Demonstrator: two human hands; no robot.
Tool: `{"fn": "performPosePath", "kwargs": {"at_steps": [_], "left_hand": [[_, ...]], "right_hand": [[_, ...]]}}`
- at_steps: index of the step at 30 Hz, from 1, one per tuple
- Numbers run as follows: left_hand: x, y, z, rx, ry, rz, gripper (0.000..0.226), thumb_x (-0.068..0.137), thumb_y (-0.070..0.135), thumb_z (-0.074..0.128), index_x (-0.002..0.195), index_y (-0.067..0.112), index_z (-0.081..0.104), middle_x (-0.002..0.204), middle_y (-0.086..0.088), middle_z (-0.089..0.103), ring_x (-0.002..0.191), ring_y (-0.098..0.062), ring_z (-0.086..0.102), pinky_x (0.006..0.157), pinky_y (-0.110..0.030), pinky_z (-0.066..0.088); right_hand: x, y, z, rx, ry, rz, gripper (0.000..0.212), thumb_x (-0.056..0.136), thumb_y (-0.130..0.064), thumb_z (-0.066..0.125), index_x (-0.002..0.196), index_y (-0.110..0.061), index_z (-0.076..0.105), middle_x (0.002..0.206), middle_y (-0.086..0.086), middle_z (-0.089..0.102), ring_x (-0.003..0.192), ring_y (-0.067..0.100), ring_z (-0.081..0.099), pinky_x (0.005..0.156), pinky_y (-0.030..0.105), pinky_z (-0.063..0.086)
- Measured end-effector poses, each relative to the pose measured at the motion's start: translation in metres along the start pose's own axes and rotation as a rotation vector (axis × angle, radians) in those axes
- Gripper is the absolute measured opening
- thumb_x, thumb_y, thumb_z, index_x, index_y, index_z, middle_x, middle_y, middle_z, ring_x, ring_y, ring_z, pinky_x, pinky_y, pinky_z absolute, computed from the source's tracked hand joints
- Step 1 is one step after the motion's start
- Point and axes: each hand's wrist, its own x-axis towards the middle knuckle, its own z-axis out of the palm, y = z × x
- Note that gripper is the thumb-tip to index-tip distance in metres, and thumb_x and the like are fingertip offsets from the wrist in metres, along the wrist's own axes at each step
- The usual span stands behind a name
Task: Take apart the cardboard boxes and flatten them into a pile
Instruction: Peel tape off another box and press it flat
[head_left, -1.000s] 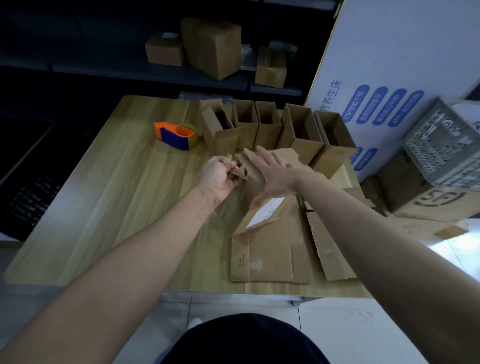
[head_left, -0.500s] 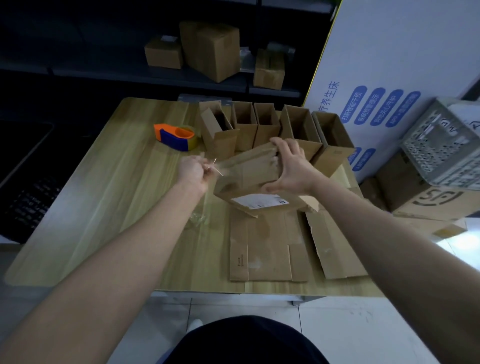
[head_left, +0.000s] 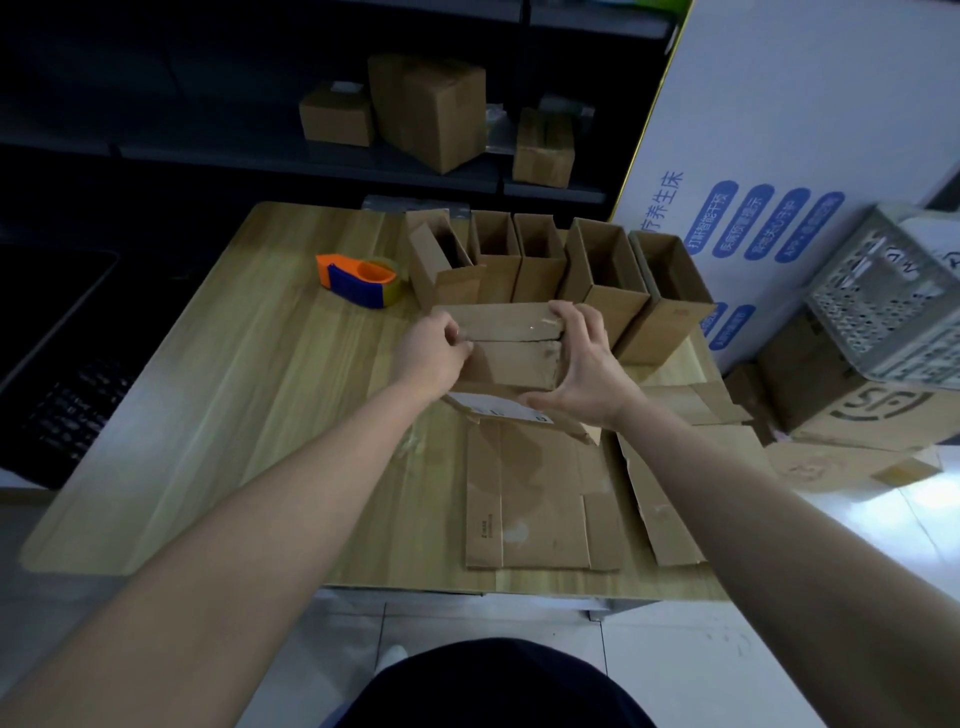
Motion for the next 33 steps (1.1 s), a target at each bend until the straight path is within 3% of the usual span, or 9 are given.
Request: {"fn": "performPosePath", "kwargs": {"at_steps": [4, 9, 13, 16, 18, 23, 25, 30, 33], "left_hand": [[-0.002, 0.002, -0.002, -0.086, 0.056, 0.03, 0.017, 0.089, 0.008, 0.058, 0.074, 0.013, 0.052, 0.078, -0.002, 0.056, 0.076, -0.019, 0.054, 0.058, -0.022, 0.04], [-0.012, 0.015, 0.007, -0.21, -0.054, 0.162, 0.008, 0.086, 0.007, 0.062, 0.081, 0.01, 0.058, 0.086, 0.001, 0.058, 0.081, -0.012, 0.054, 0.067, -0.018, 0.039], [-0.02, 0.027, 0.018, -0.293, -0.215, 0.212, 0.01, 0.084, 0.007, 0.067, 0.079, 0.013, 0.062, 0.109, 0.001, 0.046, 0.098, -0.014, 0.055, 0.087, -0.023, 0.046], [-0.02, 0.024, 0.01, -0.302, -0.244, 0.151, 0.009, 0.083, 0.01, 0.068, 0.079, 0.016, 0.064, 0.107, 0.001, 0.049, 0.089, -0.01, 0.052, 0.071, -0.012, 0.043], [-0.014, 0.014, 0.001, -0.384, -0.136, 0.006, 0.009, 0.084, 0.008, 0.067, 0.081, 0.017, 0.065, 0.098, 0.003, 0.057, 0.083, -0.007, 0.052, 0.067, -0.012, 0.038], [0.012, -0.042, -0.023, -0.682, 0.28, -0.574, 0.028, 0.08, -0.009, 0.058, 0.067, 0.015, 0.061, 0.086, -0.004, 0.068, 0.071, -0.018, 0.059, 0.062, -0.025, 0.049], [0.017, -0.058, -0.026, -0.794, 0.317, -0.664, 0.03, 0.076, -0.016, 0.054, 0.064, 0.011, 0.059, 0.088, -0.011, 0.069, 0.061, -0.018, 0.058, 0.051, -0.024, 0.046], [0.022, -0.07, -0.025, -0.916, 0.45, -0.753, 0.03, 0.082, -0.011, 0.059, 0.062, 0.011, 0.057, 0.085, -0.011, 0.067, 0.066, -0.015, 0.061, 0.058, -0.026, 0.053], [0.021, -0.089, -0.038, -0.776, 0.58, -0.781, 0.021, 0.094, 0.007, 0.046, 0.102, 0.003, 0.065, 0.115, -0.014, 0.065, 0.09, -0.019, 0.061, 0.086, -0.032, 0.053]], "right_hand": [[-0.002, 0.013, -0.005, -0.035, -0.033, 0.116, 0.098, 0.065, -0.042, 0.083, 0.138, -0.035, 0.019, 0.15, 0.001, 0.006, 0.139, 0.031, 0.015, 0.113, 0.048, 0.03], [0.009, 0.001, -0.031, -0.646, -0.274, 0.255, 0.115, 0.066, -0.064, 0.072, 0.151, -0.011, 0.016, 0.159, 0.01, -0.019, 0.143, 0.033, -0.024, 0.113, 0.058, -0.009], [0.013, -0.006, -0.012, -0.607, -0.334, 0.26, 0.13, 0.062, -0.067, 0.073, 0.153, -0.025, -0.01, 0.16, 0.007, -0.016, 0.144, 0.032, -0.022, 0.113, 0.06, -0.01], [0.01, 0.004, 0.002, -0.54, -0.304, 0.248, 0.129, 0.063, -0.059, 0.078, 0.152, -0.027, -0.011, 0.161, 0.006, -0.006, 0.147, 0.032, -0.009, 0.115, 0.061, -0.006], [0.009, 0.011, 0.002, -0.531, -0.238, 0.215, 0.126, 0.063, -0.053, 0.08, 0.152, -0.025, -0.005, 0.159, 0.005, 0.005, 0.146, 0.032, 0.003, 0.116, 0.06, -0.001], [0.009, 0.013, -0.008, -0.451, -0.216, 0.143, 0.121, 0.064, -0.047, 0.081, 0.152, -0.026, 0.002, 0.156, 0.004, 0.012, 0.144, 0.032, 0.009, 0.116, 0.058, 0.001], [0.009, 0.012, -0.014, -0.429, -0.212, 0.129, 0.121, 0.064, -0.046, 0.082, 0.152, -0.027, 0.002, 0.155, 0.003, 0.012, 0.143, 0.031, 0.009, 0.117, 0.057, 0.002], [0.015, 0.007, -0.025, -0.39, -0.13, 0.084, 0.121, 0.062, -0.043, 0.083, 0.151, -0.027, 0.003, 0.153, 0.003, 0.014, 0.142, 0.03, 0.013, 0.118, 0.054, 0.006], [0.022, 0.003, -0.032, -0.42, 0.014, 0.116, 0.12, 0.061, -0.042, 0.083, 0.151, -0.025, 0.005, 0.153, 0.006, 0.015, 0.141, 0.032, 0.014, 0.118, 0.055, 0.008]]}}
